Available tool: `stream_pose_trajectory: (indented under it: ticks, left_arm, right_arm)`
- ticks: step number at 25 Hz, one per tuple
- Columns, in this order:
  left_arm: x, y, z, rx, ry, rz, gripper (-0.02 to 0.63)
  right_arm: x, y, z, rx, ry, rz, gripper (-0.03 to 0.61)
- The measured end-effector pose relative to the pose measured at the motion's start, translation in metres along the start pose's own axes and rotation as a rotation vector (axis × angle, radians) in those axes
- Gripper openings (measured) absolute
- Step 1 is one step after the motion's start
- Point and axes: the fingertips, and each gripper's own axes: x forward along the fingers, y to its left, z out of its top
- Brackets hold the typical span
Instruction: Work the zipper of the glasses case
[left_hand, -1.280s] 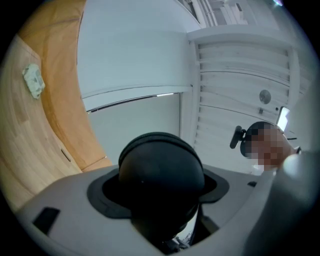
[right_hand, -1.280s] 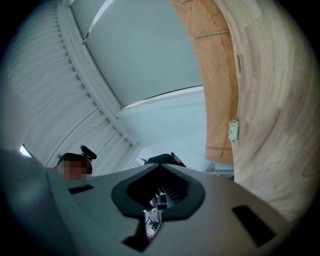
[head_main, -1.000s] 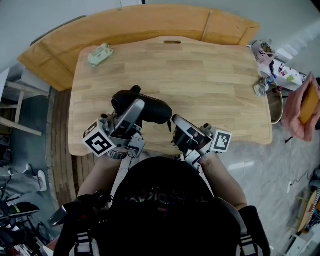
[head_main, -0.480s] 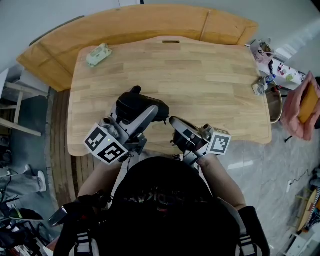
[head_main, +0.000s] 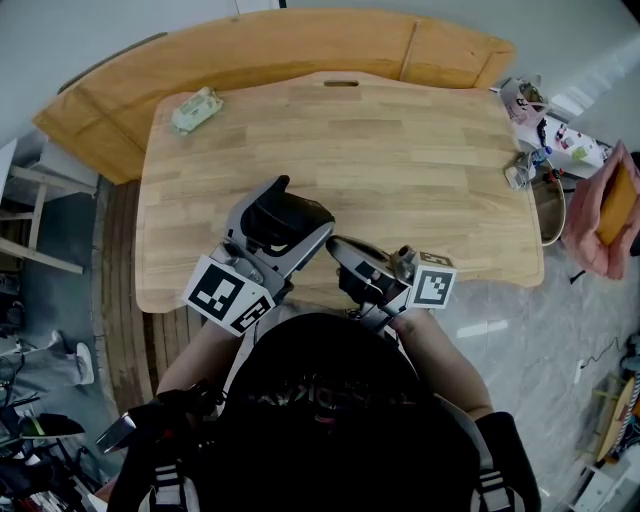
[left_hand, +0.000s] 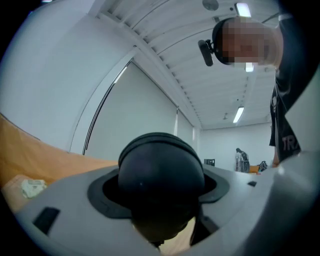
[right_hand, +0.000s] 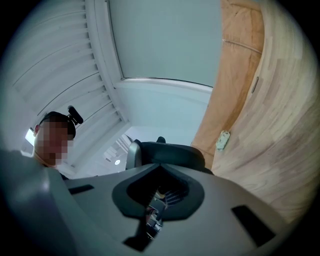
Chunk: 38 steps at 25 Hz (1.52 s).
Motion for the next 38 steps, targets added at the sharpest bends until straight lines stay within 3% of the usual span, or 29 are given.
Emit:
stream_pose_trajectory:
  ticks: [5,9,14,19,26,33,35,38]
  left_arm:
    - [0.000,-0.002,-0.009,0.111,0.059,0.018,0.356]
    - [0.002,-0.003,-0.017,0.072,0.091,-0.009,0.356]
    - [-0.002,-0.013,-0.011,-0.060,0.062,-0.159,0.356]
    - [-0.016,-0.028,-0.001,0.013,0.042,-0.305,0.356]
    - [-0.028,-0.049,0.022,0.033,-0.053,-0.392,0.364]
    - [-0.029,-0.071,0.006,0.223,0.070,-0.449,0.356]
    - [-0.030,-0.067,-0.003,0.278,0.126,-0.429,0.310]
    - [-0.026,-0.058,-0.015,0.381,0.202,-0.397,0.299]
  right_arm:
    - [0.009,0.006,-0.006,0.000,0.022,0.027,0.015]
    - [0.011,0.008,-0.006,0.025,0.022,0.058,0.015]
    - [0.010,0.024,0.006,0.149,-0.051,0.173,0.015]
    - [0.002,0.046,0.023,0.223,-0.071,0.305,0.015]
    - [-0.001,0.070,0.023,0.239,0.054,0.404,0.015]
    - [0.005,0.072,0.017,0.247,0.153,0.384,0.015]
    - [0.005,0.069,0.017,0.206,0.172,0.336,0.015]
    - [0.007,0.056,0.019,0.098,0.213,0.207,0.015]
